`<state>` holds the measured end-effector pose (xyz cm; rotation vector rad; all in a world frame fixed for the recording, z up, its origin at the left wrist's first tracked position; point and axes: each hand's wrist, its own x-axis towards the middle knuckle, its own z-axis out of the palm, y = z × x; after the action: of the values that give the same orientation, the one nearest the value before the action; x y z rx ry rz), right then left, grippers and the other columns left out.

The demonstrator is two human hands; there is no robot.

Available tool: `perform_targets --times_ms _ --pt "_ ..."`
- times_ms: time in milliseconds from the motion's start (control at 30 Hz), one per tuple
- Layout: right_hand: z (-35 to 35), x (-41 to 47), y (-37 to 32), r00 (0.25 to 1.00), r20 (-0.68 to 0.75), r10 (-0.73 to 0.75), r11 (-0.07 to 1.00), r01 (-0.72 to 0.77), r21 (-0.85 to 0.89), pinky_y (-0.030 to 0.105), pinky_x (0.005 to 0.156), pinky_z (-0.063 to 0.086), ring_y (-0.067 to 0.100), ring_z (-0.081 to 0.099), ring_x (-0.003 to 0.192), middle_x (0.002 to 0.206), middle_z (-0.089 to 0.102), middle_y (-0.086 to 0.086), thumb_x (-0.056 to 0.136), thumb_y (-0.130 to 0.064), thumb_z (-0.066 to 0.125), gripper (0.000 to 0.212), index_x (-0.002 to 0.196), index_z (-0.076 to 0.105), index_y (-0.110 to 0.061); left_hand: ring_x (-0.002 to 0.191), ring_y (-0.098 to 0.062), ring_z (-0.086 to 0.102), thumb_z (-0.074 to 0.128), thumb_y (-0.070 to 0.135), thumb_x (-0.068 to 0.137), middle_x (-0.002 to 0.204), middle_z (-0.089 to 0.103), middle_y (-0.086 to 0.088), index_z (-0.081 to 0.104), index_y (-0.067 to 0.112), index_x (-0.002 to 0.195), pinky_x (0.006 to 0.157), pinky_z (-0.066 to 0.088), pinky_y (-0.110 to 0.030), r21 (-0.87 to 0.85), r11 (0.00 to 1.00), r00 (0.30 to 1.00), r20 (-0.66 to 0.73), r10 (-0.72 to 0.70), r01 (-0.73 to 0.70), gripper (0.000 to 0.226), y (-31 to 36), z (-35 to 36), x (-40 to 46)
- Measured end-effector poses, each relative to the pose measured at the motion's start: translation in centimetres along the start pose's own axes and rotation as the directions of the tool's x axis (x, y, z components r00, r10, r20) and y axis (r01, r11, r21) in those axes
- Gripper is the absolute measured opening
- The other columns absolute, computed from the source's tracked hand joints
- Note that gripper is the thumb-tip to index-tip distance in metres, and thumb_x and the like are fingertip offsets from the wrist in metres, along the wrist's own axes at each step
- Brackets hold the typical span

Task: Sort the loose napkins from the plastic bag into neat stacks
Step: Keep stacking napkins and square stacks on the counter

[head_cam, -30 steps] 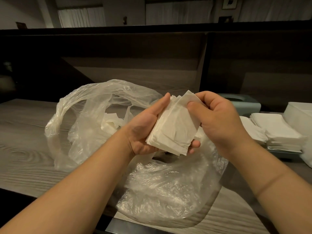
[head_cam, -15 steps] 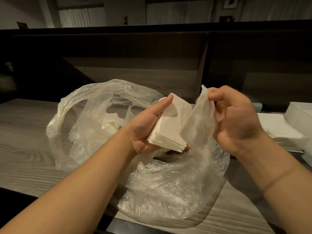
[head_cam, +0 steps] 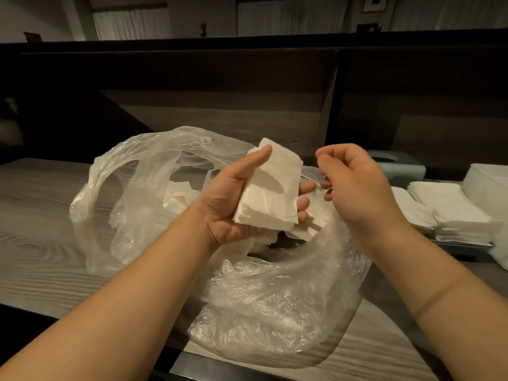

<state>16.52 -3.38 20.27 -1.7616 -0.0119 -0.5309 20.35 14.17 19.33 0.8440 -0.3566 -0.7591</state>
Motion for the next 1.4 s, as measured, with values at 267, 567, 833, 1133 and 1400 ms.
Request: perform_targets --times_ms 267,567,833,1133,1400 --pt "0.6 -0.8 1.4 0.922 0.380 -0.072 0.854 0.254 -0.454 0.020 0.067 0.043 0.002 0.057 0.078 0.088 0.063 -0.014 0.092 -0.028 0.069 0.006 0.091 0.066 -0.033 0.092 -0.030 0.071 0.071 0.038 0.086 0.111 0.067 -0.018 0.057 0.001 0.133 0.087 0.062 -0.048 -0.230 0.948 0.970 -0.160 0.185 -0.219 0.062 1.2 -0.8 0.0" --pt "3.5 -3.4 2.1 0.884 0.445 -0.144 0.662 0.420 -0.621 0.034 0.089 0.023 0.006 0.033 0.105 0.094 0.048 -0.027 0.080 -0.076 0.056 0.041 0.101 0.072 -0.044 0.089 -0.029 0.071 0.069 0.036 0.087 0.105 0.067 -0.016 0.058 -0.001 0.125 0.093 0.059 -0.050 -0.251 0.932 0.961 -0.159 0.226 -0.260 0.054 1.7 -0.9 -0.1" --pt "4.5 -3.8 2.2 0.888 0.428 -0.172 0.673 0.423 -0.607 0.036 0.082 0.021 0.009 0.034 0.102 0.086 0.052 -0.019 0.087 -0.061 0.060 0.024 0.090 0.070 -0.039 0.086 -0.029 0.070 0.068 0.037 0.089 0.104 0.067 -0.017 0.059 0.000 0.126 0.092 0.060 -0.050 -0.231 0.935 0.952 -0.206 0.225 -0.270 0.053 1.5 -0.7 0.0" --pt "3.6 -3.0 1.8 0.947 0.299 -0.118 0.829 0.260 -0.495 0.037 0.085 0.025 0.009 0.051 0.095 0.075 0.064 -0.015 0.086 -0.038 0.061 0.014 0.076 0.062 -0.028 0.086 -0.030 0.070 0.069 0.035 0.087 0.104 0.066 -0.015 0.059 0.001 0.126 0.091 0.060 -0.051 -0.233 0.935 0.955 -0.195 0.225 -0.268 0.052 1.6 -0.9 0.0" --pt "1.9 -0.7 2.0 0.977 0.212 -0.014 0.914 0.099 -0.393 0.055 0.094 0.050 0.008 0.065 0.074 0.070 0.069 -0.018 0.080 -0.049 0.068 0.016 0.089 0.069 -0.037 0.089 -0.029 0.070 0.068 0.036 0.088 0.104 0.066 -0.015 0.060 0.000 0.124 0.091 0.060 -0.050 -0.241 0.928 0.951 -0.195 0.242 -0.285 0.051 1.5 -0.8 -0.1"
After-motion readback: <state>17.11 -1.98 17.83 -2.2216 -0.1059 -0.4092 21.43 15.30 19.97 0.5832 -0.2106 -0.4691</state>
